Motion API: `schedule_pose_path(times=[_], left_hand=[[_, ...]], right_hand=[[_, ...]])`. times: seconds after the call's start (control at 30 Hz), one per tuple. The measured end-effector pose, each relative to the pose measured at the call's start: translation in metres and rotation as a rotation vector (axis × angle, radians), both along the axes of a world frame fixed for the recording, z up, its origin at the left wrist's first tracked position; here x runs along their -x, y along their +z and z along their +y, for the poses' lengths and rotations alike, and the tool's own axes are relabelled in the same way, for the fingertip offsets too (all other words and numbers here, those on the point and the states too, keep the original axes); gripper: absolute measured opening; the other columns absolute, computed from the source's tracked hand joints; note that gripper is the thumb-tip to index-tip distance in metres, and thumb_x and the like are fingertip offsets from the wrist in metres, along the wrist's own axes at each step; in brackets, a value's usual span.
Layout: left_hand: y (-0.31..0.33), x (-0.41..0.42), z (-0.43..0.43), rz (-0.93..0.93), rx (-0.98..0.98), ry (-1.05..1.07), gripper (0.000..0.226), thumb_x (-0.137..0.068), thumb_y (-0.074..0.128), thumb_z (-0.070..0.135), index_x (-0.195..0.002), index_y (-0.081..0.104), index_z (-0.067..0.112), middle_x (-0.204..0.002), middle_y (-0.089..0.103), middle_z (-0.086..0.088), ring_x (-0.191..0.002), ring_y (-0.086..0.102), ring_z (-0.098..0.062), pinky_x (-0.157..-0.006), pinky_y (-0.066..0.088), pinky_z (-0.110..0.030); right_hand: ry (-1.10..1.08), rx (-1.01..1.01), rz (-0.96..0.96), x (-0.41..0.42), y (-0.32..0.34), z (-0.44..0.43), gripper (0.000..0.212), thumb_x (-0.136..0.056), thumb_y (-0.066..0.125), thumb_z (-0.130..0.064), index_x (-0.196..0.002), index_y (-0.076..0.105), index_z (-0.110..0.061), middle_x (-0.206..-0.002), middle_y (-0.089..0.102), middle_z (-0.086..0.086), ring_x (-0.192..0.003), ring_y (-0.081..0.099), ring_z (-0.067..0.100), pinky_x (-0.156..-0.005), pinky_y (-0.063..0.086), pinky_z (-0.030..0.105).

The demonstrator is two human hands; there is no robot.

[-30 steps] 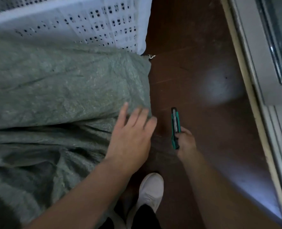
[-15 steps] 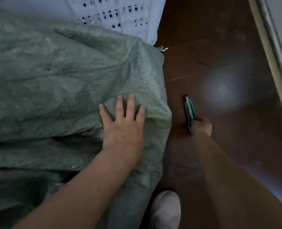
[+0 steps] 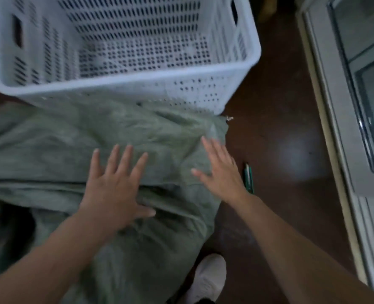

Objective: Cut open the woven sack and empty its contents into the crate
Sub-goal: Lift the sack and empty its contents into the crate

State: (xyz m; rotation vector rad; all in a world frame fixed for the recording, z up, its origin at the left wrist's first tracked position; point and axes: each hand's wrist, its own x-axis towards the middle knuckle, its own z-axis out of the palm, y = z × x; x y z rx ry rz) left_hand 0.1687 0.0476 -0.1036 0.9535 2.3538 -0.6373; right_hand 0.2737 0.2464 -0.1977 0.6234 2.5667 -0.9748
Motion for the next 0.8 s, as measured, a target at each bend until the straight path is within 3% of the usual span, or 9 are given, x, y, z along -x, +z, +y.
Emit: schedule_pose_path(times=[0.1, 0.2, 0.3, 0.43, 0.5, 0.6, 0.63, 0.7, 0.8], left_hand=[[0.04, 0.025, -0.042, -0.036, 0.154, -0.002, 0.127, -0.061, 0.051, 0.082, -0.147, -0.022, 0.024, -0.158, -0.019, -0.012, -0.146, -0.015, -0.031, -0.113, -0.01, -0.056], [0.058, 0.042, -0.074, -0.085, 0.225, -0.068, 0.127, -0.065, 0.06, 0.073, -0.147, -0.022, 0.021, -0.157, -0.019, -0.015, -0.145, -0.015, -0.034, -0.112, -0.01, -0.057], [0.052, 0.053, -0.094, -0.098, 0.25, -0.134, 0.114, -0.078, 0.057, 0.061, -0.147, -0.023, 0.018, -0.157, -0.019, -0.015, -0.145, -0.014, -0.035, -0.112, -0.01, -0.058], [0.033, 0.063, -0.118, -0.03, 0.208, -0.138, 0.072, -0.099, 0.027, 0.037, -0.146, -0.023, 0.015, -0.16, -0.005, -0.009, -0.146, -0.01, -0.033, -0.112, -0.011, -0.061], [0.027, 0.065, -0.131, 0.044, 0.151, -0.111, 0.066, -0.1, 0.023, 0.027, -0.146, -0.021, 0.011, -0.159, 0.0, -0.01, -0.146, -0.009, -0.034, -0.111, -0.007, -0.064], [0.027, 0.072, -0.154, 0.138, 0.134, 0.014, 0.074, -0.099, 0.031, 0.035, -0.146, -0.023, 0.017, -0.157, -0.014, -0.016, -0.145, -0.01, -0.039, -0.109, -0.001, -0.067], [0.029, 0.076, -0.16, 0.143, 0.13, 0.091, 0.077, -0.097, 0.036, 0.037, -0.147, -0.02, 0.02, -0.157, -0.009, -0.018, -0.145, -0.003, -0.04, -0.11, 0.001, -0.067], [0.032, 0.081, -0.168, 0.107, 0.07, 0.276, 0.068, -0.093, 0.045, 0.032, -0.148, 0.008, 0.022, -0.147, 0.031, -0.018, -0.137, 0.03, -0.035, -0.112, 0.006, -0.064], [0.03, 0.084, -0.166, 0.015, -0.331, 0.654, 0.035, -0.087, 0.044, 0.012, -0.12, 0.048, 0.022, -0.116, 0.059, -0.007, -0.113, 0.053, -0.03, -0.108, 0.026, -0.055]], right_hand=[[0.247, 0.018, -0.109, 0.043, 0.047, -0.033, 0.102, -0.079, 0.052, -0.068, -0.145, -0.021, -0.04, -0.157, -0.028, -0.006, -0.144, -0.023, 0.013, -0.118, -0.008, 0.045], [0.351, 0.035, -0.182, 0.081, 0.074, -0.067, 0.119, -0.068, 0.06, -0.073, -0.142, -0.028, -0.04, -0.155, -0.032, -0.006, -0.144, -0.026, 0.015, -0.116, -0.01, 0.049], [0.354, 0.1, -0.295, 0.102, 0.079, -0.095, 0.124, -0.065, 0.064, -0.072, -0.144, -0.026, -0.038, -0.16, -0.017, -0.005, -0.147, -0.016, 0.016, -0.116, -0.006, 0.052], [0.405, 0.175, -0.463, 0.096, 0.069, -0.143, 0.13, -0.06, 0.065, -0.075, -0.144, -0.027, -0.037, -0.16, 0.017, -0.002, -0.147, 0.016, 0.022, -0.116, 0.005, 0.055], [0.473, 0.137, -0.503, 0.085, 0.066, -0.164, 0.132, -0.059, 0.065, -0.076, -0.143, -0.029, -0.035, -0.16, 0.016, 0.002, -0.146, 0.018, 0.023, -0.115, 0.004, 0.057], [0.483, 0.072, -0.513, 0.077, 0.068, -0.18, 0.133, -0.061, 0.067, -0.072, -0.143, -0.031, -0.034, -0.16, 0.015, 0.006, -0.146, 0.018, 0.026, -0.116, 0.0, 0.058], [0.471, 0.054, -0.511, 0.077, 0.069, -0.182, 0.133, -0.061, 0.068, -0.071, -0.143, -0.031, -0.034, -0.16, 0.014, 0.006, -0.146, 0.017, 0.026, -0.116, -0.001, 0.058], [0.457, -0.019, -0.466, 0.079, 0.074, -0.185, 0.134, -0.06, 0.068, -0.07, -0.142, -0.032, -0.035, -0.16, 0.007, 0.005, -0.147, 0.011, 0.025, -0.116, 0.0, 0.058], [0.399, -0.118, -0.321, 0.087, 0.085, -0.188, 0.135, -0.059, 0.071, -0.067, -0.141, -0.031, -0.038, -0.159, -0.017, 0.001, -0.147, -0.012, 0.021, -0.116, -0.005, 0.056]])
